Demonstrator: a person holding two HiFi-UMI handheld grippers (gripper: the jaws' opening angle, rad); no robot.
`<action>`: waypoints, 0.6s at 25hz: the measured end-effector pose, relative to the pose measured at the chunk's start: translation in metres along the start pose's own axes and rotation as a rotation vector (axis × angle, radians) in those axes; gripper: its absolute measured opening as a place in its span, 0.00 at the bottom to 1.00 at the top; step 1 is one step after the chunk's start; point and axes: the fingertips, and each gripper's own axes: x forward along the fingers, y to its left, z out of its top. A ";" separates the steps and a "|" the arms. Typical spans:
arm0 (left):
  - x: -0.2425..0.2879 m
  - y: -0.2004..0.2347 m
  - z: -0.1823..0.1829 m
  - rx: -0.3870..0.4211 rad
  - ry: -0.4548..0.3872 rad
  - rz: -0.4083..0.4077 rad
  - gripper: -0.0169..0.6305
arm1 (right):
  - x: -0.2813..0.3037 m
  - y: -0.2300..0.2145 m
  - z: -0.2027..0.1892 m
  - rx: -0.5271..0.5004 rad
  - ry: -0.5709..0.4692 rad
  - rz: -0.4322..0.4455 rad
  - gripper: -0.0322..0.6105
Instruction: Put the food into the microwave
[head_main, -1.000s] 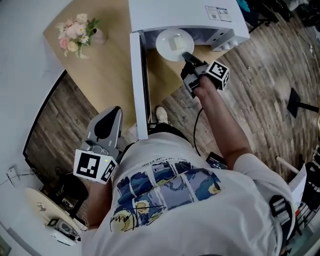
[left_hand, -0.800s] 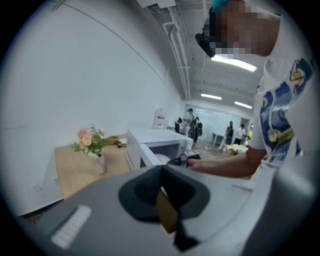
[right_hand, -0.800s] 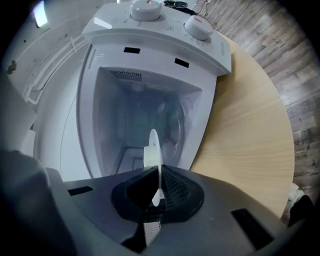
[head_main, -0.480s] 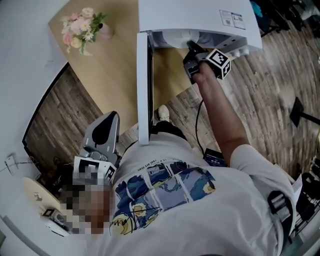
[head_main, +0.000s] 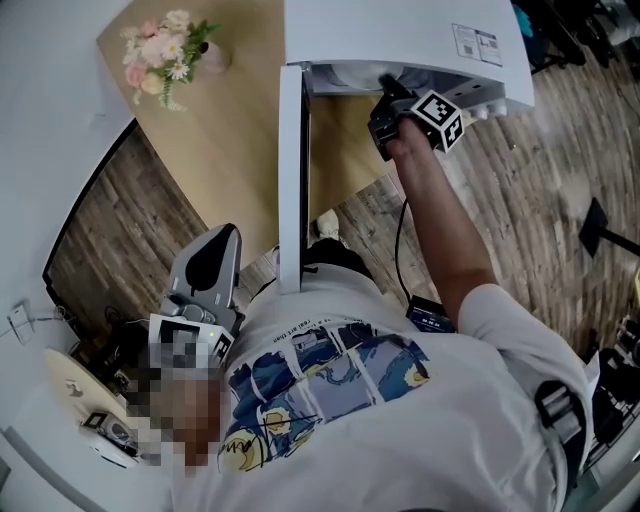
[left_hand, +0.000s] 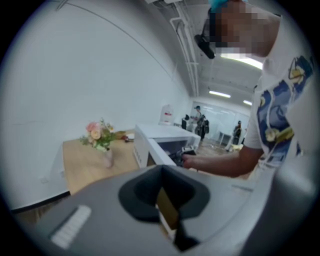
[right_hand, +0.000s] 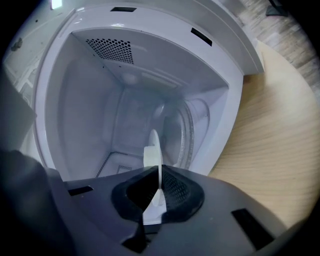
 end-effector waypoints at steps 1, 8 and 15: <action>0.001 0.000 0.000 0.000 0.002 -0.003 0.04 | 0.000 -0.001 0.000 -0.014 -0.002 -0.005 0.07; 0.005 0.000 -0.001 0.007 0.019 -0.013 0.04 | 0.004 0.005 0.000 -0.209 0.007 -0.051 0.10; 0.004 0.001 -0.001 0.024 0.024 -0.013 0.04 | 0.004 0.008 -0.003 -0.502 0.047 -0.120 0.17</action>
